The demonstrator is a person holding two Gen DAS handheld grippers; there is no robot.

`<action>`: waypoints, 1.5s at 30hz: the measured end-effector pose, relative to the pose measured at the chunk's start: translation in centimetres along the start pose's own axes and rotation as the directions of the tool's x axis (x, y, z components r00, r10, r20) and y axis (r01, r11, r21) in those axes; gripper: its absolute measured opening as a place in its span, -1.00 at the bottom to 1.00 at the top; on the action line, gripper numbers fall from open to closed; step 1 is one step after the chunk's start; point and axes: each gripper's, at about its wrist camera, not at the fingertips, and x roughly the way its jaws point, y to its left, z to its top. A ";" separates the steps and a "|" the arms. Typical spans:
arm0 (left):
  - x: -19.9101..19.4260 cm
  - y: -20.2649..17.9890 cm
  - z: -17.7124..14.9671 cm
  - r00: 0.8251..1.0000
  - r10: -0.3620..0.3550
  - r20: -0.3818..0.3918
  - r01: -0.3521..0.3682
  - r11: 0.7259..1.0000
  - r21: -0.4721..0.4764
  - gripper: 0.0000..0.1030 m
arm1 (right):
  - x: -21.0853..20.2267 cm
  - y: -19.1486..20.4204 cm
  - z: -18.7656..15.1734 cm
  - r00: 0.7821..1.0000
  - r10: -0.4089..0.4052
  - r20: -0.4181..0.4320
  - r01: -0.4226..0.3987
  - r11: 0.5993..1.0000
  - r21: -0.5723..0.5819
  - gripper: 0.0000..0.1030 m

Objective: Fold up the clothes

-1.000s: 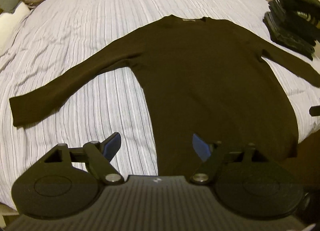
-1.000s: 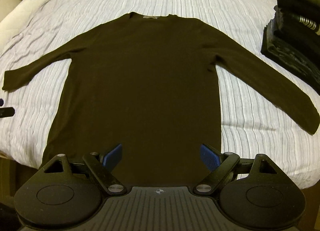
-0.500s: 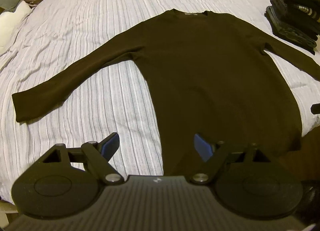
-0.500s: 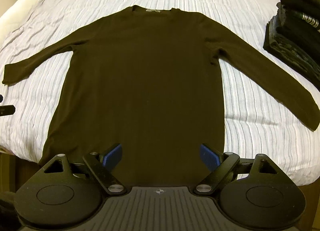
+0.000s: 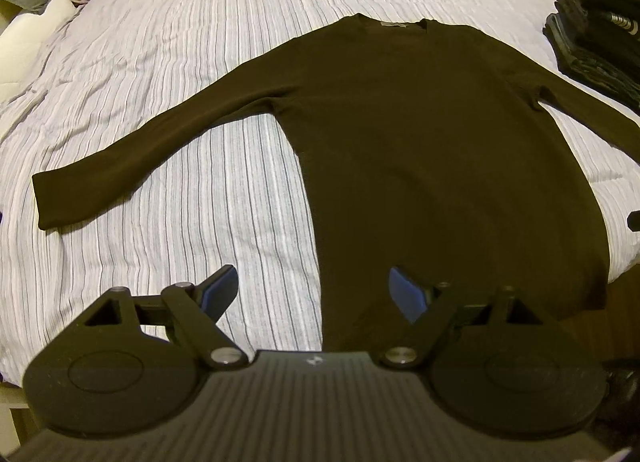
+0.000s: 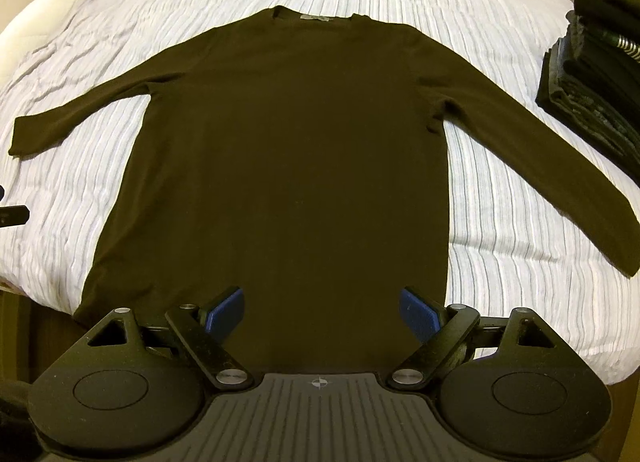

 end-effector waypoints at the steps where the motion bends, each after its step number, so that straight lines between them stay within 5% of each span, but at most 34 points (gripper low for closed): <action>1: -0.1 -0.2 0.1 1.000 0.006 0.002 -0.006 1.000 -0.003 0.56 | 0.0 -0.2 0.1 1.000 0.004 -0.001 -0.004 1.000 -0.003 0.69; 11: -1.6 0.2 1.5 0.991 0.128 0.045 -0.122 0.984 -0.128 0.56 | 0.7 -2.8 2.3 0.999 0.048 0.016 -0.047 0.997 -0.063 0.69; 16: -2.9 0.9 1.2 0.969 0.234 0.079 -0.213 0.954 -0.209 0.58 | 0.1 -3.4 4.2 0.987 0.099 0.124 -0.084 0.989 -0.125 0.69; 25: -3.5 7.5 -1.5 0.937 0.348 0.015 -0.331 0.904 -0.270 0.63 | 1.0 0.7 8.1 0.969 0.200 0.146 -0.142 0.932 -0.333 0.69; 30: -1.9 14.4 -1.6 0.930 0.367 0.005 -0.357 0.906 -0.229 0.63 | 2.3 8.8 10.0 0.953 0.266 0.148 -0.181 0.885 -0.430 0.69; 36: 0.9 23.2 -1.3 0.937 0.343 0.069 -0.341 0.939 -0.038 0.64 | 4.9 21.7 12.3 0.924 0.360 0.128 -0.237 0.804 -0.546 0.69; 41: 2.7 29.1 -2.4 0.933 0.352 0.076 -0.354 0.935 0.011 0.64 | 9.3 34.8 13.8 0.889 0.450 0.089 -0.263 0.659 -0.705 0.68; 42: 3.0 30.3 -2.8 0.931 0.357 0.074 -0.358 0.934 -0.010 0.64 | 10.4 37.4 14.0 0.883 0.462 0.081 -0.260 0.626 -0.736 0.61; 43: 3.1 31.2 -3.2 0.930 0.359 0.073 -0.358 0.933 -0.033 0.64 | 11.6 39.8 14.2 0.882 0.465 0.073 -0.252 0.598 -0.761 0.28; 45: 3.7 32.8 -4.2 0.930 0.363 0.064 -0.358 0.930 -0.080 0.64 | 14.3 44.4 14.5 0.887 0.457 0.059 -0.234 0.557 -0.797 0.16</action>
